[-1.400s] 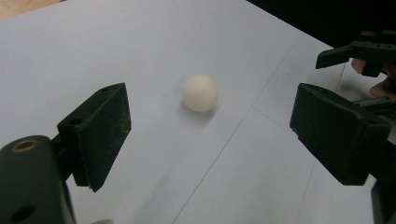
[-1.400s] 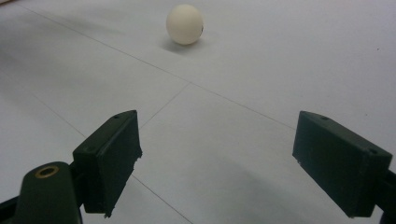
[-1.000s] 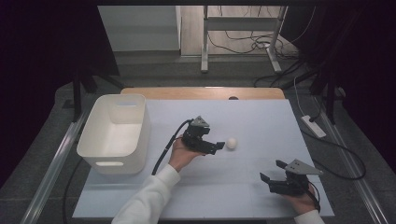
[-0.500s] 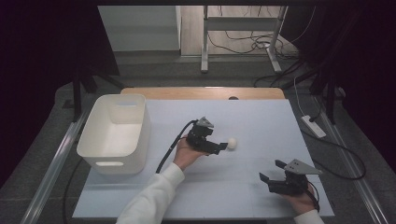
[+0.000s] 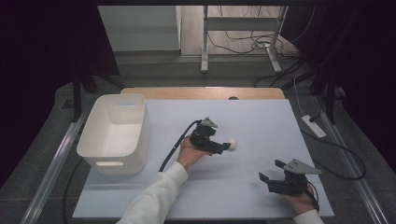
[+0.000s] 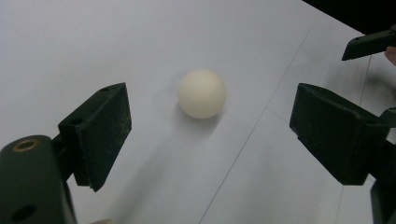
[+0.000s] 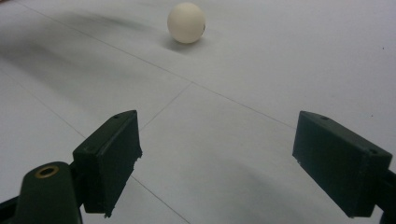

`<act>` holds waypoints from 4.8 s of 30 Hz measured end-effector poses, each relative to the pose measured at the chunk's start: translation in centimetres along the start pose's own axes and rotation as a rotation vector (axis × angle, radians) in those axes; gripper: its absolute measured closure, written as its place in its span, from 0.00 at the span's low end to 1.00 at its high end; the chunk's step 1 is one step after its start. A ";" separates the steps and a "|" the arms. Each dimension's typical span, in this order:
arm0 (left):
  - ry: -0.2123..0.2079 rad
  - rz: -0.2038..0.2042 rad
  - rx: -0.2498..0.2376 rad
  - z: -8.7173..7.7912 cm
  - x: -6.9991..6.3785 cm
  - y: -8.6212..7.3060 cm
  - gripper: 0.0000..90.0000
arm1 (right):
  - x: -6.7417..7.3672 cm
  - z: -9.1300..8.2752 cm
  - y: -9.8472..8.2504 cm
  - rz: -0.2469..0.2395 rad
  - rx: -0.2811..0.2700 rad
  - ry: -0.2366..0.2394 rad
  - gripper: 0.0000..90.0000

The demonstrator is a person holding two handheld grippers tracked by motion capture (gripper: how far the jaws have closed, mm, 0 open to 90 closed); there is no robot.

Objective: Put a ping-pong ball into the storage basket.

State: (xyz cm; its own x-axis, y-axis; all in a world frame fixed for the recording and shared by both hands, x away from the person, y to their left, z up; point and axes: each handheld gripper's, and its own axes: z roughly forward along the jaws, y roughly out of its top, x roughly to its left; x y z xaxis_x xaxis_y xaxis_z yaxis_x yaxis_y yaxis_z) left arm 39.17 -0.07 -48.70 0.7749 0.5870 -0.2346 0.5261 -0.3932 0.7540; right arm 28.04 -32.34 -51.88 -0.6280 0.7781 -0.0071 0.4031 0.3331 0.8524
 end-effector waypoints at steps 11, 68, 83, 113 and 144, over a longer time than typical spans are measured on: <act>0.004 0.006 0.028 1.9 -0.1 0.4 0.15 | -0.1 -0.1 0.0 0.005 -0.008 0.007 0.17; -0.019 0.011 0.121 6.6 0.9 0.8 0.34 | -0.3 0.0 0.0 0.006 -0.006 0.012 0.17; -0.042 0.021 0.115 6.0 0.8 0.9 0.57 | -0.3 -0.1 -0.1 0.008 -0.005 0.006 0.17; -0.064 -0.002 0.006 1.6 -0.1 2.3 0.57 | -0.3 -0.1 -0.1 0.008 -0.012 0.001 0.17; -0.038 0.055 -0.047 -0.9 -1.4 2.2 0.57 | -0.3 -0.1 -0.1 0.000 -0.005 -0.004 0.17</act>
State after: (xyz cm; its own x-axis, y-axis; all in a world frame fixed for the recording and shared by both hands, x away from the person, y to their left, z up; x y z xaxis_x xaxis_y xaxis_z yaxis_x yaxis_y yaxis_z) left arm 38.93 -1.14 -46.16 0.8153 0.5378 -0.2146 0.4660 -0.3895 0.7945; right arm 28.13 -32.66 -51.91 -0.6255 0.7802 -0.0088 0.3998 0.3301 0.8551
